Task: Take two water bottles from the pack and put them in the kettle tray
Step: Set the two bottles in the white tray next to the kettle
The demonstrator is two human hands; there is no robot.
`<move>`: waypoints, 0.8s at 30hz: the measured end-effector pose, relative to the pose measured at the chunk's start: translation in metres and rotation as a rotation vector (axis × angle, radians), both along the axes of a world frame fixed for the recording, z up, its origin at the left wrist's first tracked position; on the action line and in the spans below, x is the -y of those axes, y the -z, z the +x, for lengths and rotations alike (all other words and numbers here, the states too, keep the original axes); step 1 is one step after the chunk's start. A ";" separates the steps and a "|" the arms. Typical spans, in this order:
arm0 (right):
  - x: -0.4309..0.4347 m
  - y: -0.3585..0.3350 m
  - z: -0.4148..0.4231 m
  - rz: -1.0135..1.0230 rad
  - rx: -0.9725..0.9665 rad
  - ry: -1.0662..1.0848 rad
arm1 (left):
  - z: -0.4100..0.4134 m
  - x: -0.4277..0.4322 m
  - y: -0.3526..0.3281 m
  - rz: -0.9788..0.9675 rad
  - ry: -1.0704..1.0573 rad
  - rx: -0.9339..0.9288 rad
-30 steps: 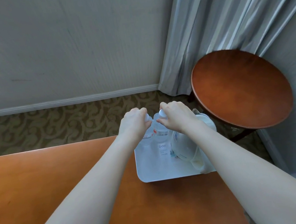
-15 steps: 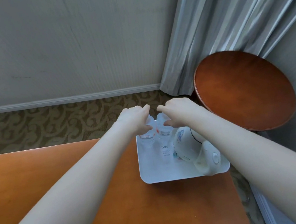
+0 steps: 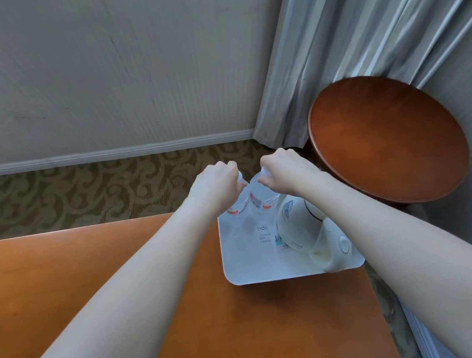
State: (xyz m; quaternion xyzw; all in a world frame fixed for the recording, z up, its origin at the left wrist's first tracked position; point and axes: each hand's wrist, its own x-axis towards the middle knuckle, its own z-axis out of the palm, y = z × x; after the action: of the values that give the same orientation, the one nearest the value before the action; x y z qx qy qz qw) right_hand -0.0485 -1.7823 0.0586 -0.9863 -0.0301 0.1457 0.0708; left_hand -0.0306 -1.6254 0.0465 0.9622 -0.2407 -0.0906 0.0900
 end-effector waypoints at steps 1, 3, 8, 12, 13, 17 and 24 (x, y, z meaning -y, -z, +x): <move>-0.001 0.001 -0.001 0.023 0.014 0.049 | -0.002 0.003 0.001 -0.025 -0.045 0.006; -0.005 0.004 -0.003 0.061 0.034 0.133 | -0.006 0.010 0.004 -0.047 -0.127 0.009; -0.008 0.009 -0.004 0.089 0.093 0.214 | -0.010 0.024 0.007 -0.075 -0.245 0.006; -0.009 0.010 -0.005 0.095 0.108 0.239 | -0.013 0.028 0.007 -0.087 -0.290 0.014; -0.008 0.009 -0.006 0.095 0.105 0.241 | -0.014 0.029 0.008 -0.081 -0.293 0.019; -0.008 0.008 -0.005 0.094 0.082 0.226 | -0.012 0.029 0.008 -0.013 -0.245 0.049; -0.008 0.008 -0.008 0.077 0.043 0.220 | -0.010 0.026 0.008 -0.015 -0.244 0.012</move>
State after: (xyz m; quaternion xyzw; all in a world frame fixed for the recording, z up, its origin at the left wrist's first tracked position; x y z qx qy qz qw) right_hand -0.0568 -1.7744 0.0503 -0.9831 0.0711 0.1148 0.1235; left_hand -0.0410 -1.6510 0.0385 0.9841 -0.1230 -0.0712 0.1063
